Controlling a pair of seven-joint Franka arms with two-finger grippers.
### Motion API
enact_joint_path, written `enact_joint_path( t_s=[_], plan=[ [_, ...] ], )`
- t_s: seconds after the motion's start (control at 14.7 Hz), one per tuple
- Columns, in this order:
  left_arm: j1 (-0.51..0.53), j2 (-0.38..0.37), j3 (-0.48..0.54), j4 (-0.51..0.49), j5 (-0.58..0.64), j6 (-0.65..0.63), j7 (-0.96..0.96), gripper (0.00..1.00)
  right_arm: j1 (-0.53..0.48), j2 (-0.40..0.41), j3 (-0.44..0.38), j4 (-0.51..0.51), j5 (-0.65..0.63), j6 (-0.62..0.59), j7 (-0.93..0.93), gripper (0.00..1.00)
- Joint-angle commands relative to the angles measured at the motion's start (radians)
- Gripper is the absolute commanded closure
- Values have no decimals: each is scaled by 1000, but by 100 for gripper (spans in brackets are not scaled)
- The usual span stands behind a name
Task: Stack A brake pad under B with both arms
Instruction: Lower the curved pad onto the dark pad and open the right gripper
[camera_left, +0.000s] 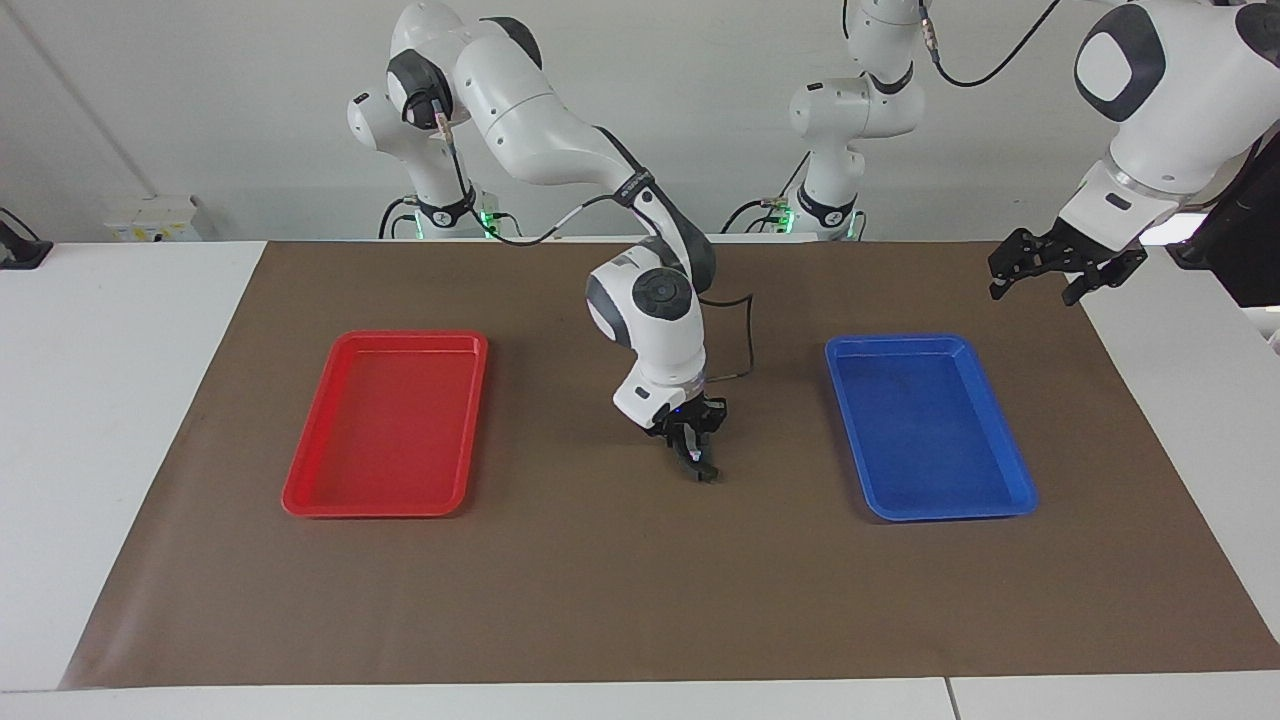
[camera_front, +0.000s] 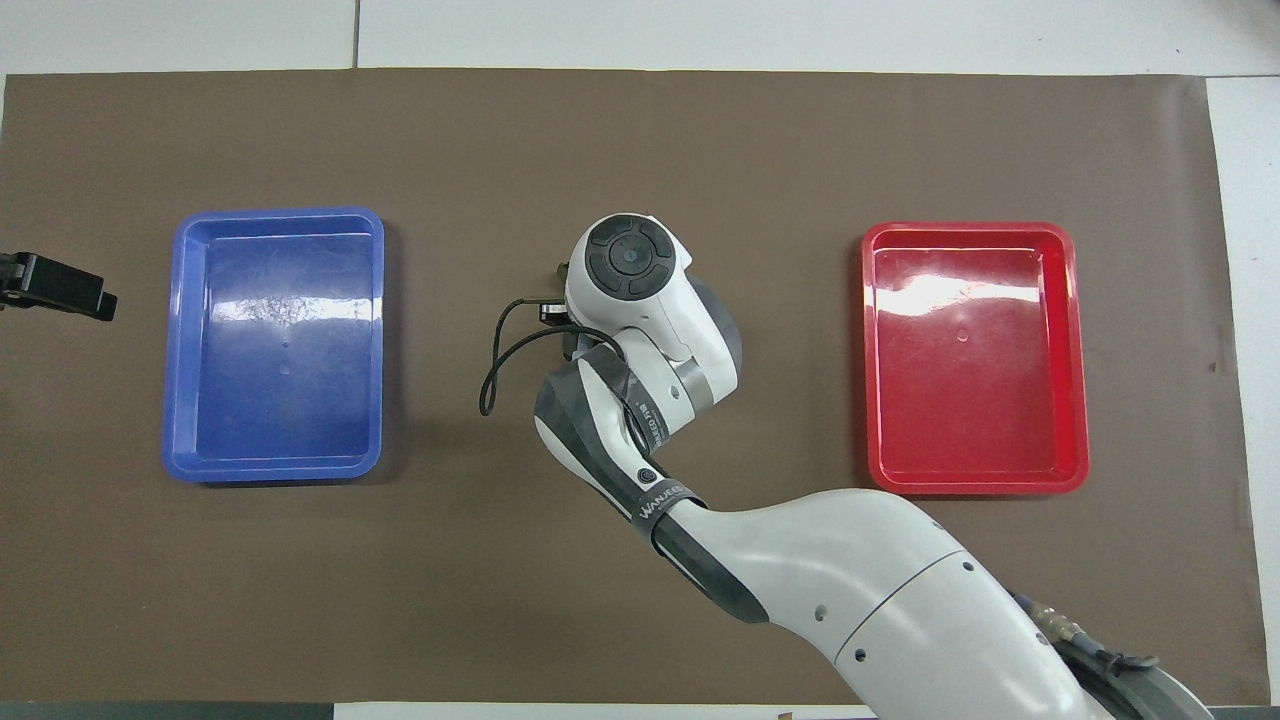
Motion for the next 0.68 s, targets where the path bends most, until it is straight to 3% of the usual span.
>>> enact_joint_path(
  t_s=[0.0, 0.07, 0.14, 0.41, 0.61],
  plan=[
    [-3, -47, -1, -8, 19, -55, -6, 1, -1, 18, 0, 38, 5, -6, 17, 96],
    [-5, -56, -1, -8, 19, -73, -9, 1, 0, 17, 0, 38, 2, -6, 18, 58],
    [-6, -61, -1, -8, 19, -85, -9, 1, 2, 14, -2, 38, 1, -6, 20, 1],
    [-11, -82, -4, -17, 19, -116, -7, 1, -23, -58, -8, 26, -4, -55, 21, 1],
    [-9, -96, -2, -45, 21, -101, -6, 1, -79, -176, -14, -43, -50, -115, 18, 1]
  ],
)
